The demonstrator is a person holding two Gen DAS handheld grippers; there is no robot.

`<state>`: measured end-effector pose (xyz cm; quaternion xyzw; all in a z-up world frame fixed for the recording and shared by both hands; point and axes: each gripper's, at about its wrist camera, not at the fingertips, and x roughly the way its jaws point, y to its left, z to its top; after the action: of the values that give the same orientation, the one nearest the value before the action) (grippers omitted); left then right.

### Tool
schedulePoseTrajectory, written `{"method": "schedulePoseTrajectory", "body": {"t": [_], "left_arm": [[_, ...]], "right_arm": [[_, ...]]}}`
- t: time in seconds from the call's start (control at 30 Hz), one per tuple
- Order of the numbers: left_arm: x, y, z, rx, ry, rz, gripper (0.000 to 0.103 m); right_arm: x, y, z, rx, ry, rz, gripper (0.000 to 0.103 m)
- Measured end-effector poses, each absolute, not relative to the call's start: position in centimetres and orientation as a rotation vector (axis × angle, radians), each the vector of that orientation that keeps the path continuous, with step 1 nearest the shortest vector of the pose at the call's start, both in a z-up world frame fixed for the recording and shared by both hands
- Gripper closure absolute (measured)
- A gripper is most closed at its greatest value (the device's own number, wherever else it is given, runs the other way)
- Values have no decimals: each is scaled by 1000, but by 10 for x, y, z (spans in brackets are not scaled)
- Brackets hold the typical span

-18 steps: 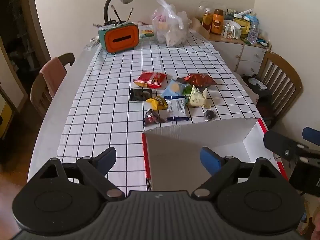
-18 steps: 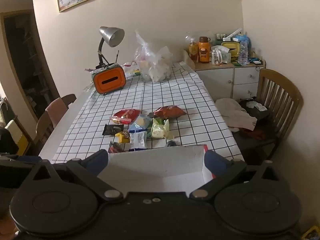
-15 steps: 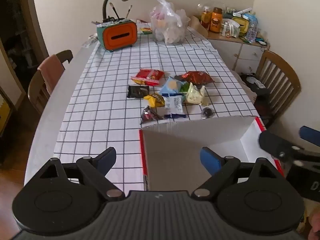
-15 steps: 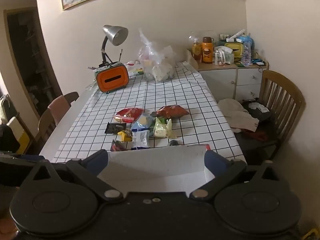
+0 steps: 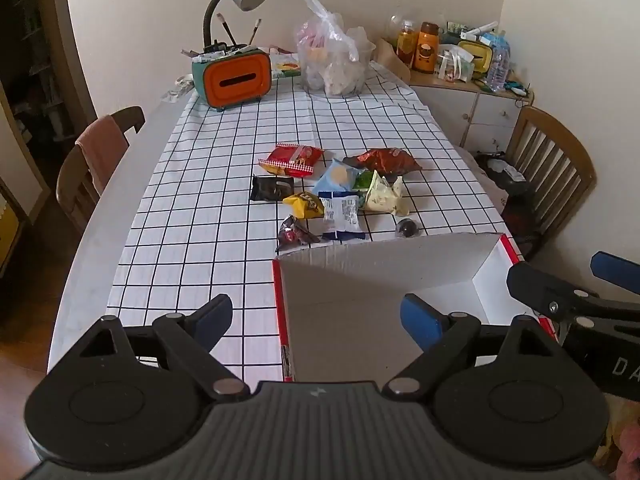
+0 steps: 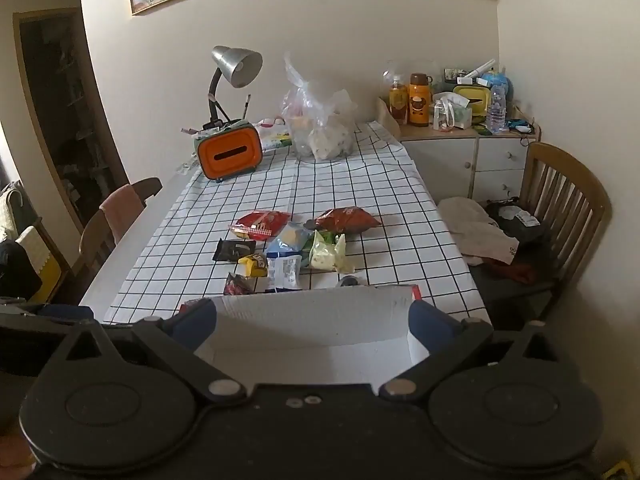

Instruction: Organize snacks

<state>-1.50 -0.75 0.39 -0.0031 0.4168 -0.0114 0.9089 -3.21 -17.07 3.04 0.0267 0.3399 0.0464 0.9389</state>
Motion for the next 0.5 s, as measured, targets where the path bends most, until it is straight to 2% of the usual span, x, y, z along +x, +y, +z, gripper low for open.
{"method": "schedulePoseTrajectory", "body": {"t": [0.5], "left_arm": [[-24,-3,11,-14,812,-11,11]], "right_arm": [[-37,-170,39,65,659,120,1]]}}
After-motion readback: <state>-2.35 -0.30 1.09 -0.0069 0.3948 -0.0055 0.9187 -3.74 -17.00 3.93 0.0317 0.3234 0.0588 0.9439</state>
